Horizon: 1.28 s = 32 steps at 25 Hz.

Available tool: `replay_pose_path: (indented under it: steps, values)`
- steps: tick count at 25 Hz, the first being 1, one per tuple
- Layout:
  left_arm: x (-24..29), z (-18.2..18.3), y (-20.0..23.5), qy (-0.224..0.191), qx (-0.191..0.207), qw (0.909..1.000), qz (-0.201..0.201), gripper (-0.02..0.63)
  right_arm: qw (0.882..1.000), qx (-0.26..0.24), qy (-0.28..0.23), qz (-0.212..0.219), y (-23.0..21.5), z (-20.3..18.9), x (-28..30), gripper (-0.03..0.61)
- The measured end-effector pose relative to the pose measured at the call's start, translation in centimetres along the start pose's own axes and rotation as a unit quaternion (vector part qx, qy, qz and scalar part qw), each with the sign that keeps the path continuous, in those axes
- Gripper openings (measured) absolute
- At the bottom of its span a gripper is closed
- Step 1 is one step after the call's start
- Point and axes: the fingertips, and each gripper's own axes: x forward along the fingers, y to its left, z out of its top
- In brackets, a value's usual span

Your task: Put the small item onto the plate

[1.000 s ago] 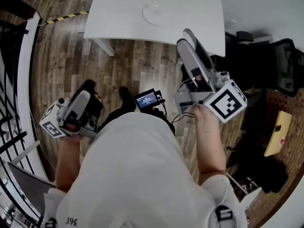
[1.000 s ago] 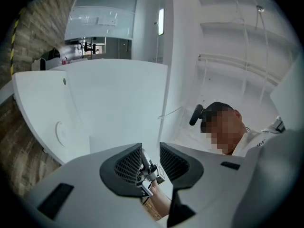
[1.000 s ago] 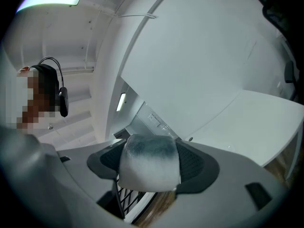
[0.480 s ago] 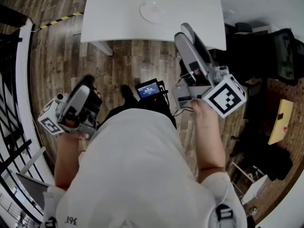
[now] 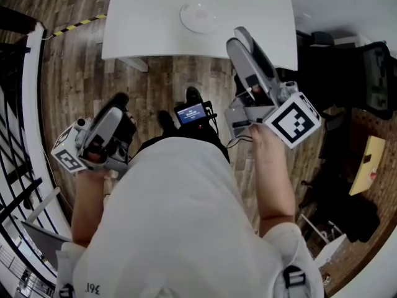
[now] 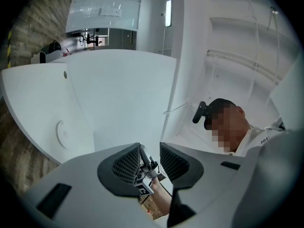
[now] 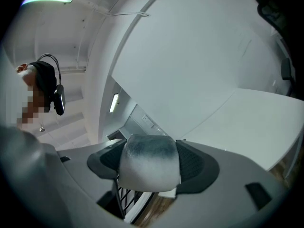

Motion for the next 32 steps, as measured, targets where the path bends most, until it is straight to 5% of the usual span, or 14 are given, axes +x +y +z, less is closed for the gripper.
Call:
replay_pose_path:
  steps: [15, 32]
  values:
    - [6.9, 1.1, 7.1, -0.024, 0.028, 0.9976, 0.059, 0.114, 0.998, 0.037, 0.053, 0.028, -8.8, 2.9, 5.6, 0.319]
    - [9.5, 0.6, 15.5, 0.001, 0.006, 0.9931, 0.117, 0.114, 0.986, 0.001, 0.158, -0.046, -18.9, -1.9, 9.0, 0.318]
